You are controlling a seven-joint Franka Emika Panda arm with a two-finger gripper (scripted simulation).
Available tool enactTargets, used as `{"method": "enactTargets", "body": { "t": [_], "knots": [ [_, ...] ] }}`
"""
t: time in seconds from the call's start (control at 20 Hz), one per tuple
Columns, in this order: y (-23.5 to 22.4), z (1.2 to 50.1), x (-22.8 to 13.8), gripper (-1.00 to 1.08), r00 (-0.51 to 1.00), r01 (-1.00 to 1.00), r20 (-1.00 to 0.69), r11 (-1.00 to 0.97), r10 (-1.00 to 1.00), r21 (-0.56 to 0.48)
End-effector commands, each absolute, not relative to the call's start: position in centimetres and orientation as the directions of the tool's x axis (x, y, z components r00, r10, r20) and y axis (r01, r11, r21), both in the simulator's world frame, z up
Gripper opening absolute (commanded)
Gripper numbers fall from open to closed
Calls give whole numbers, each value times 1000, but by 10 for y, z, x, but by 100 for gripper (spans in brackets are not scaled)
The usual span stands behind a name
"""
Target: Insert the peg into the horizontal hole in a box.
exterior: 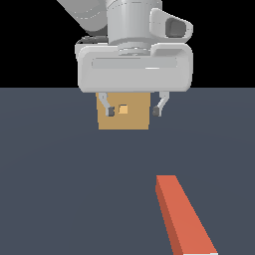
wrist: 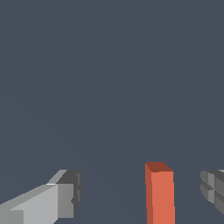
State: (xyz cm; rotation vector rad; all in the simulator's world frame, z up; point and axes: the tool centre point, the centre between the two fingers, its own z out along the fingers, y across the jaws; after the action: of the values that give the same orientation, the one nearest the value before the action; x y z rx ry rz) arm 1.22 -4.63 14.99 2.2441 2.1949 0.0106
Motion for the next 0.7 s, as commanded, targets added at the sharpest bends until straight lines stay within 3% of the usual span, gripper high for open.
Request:
{"method": "enactTargets", "body": {
  "t": [0.0,0.65],
  "knots": [
    [-65,143,16,100,21,1000,2,-21,1000,6],
    [-186,98,48,100,0,1000,1,0,1000,2]
  ]
}}
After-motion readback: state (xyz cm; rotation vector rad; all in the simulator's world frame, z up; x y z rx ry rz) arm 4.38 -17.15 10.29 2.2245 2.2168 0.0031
